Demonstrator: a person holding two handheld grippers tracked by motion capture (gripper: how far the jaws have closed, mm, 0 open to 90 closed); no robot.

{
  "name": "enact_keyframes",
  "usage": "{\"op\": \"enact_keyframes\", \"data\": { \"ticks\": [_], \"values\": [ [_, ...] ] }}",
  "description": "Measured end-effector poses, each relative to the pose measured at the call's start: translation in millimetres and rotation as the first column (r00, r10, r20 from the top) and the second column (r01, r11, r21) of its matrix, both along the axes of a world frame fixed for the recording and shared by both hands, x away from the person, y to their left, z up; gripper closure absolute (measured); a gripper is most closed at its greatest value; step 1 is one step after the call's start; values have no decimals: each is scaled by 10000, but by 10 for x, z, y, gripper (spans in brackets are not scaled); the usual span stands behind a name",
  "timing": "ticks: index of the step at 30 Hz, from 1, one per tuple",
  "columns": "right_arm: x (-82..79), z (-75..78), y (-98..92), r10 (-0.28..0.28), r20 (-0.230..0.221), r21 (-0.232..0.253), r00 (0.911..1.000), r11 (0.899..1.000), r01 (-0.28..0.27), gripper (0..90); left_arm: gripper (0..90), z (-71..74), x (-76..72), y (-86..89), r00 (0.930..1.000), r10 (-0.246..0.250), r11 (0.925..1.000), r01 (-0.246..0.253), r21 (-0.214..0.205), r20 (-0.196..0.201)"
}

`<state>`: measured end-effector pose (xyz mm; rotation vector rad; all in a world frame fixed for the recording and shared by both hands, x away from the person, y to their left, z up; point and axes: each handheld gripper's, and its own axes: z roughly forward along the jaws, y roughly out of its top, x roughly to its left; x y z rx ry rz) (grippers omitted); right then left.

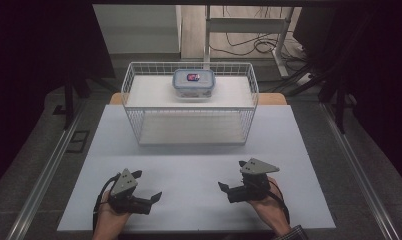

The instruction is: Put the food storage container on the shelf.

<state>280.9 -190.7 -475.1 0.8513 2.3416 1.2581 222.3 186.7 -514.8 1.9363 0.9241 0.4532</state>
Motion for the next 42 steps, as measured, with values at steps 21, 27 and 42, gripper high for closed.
{"op": "enact_keyframes", "data": {
  "ticks": [21, 27, 42],
  "values": [
    [-190, -109, -163, -120, -49, -497, 9999, 9987, 118, 7, 9, -102, -142, -47, 9993, -81, 9932, 124, 1158, -371],
    [-242, -95, -273, -396, 83, -588, 9992, 9975, 400, 7, 12, -94, -192, 71, 9990, 287, 9946, -251, 1005, -346],
    [-326, -86, -484, -1107, 241, -682, 9936, 9914, 1121, 5, 14, -74, -314, 303, 9962, 816, 9922, -782, 967, -317]
  ]
}}
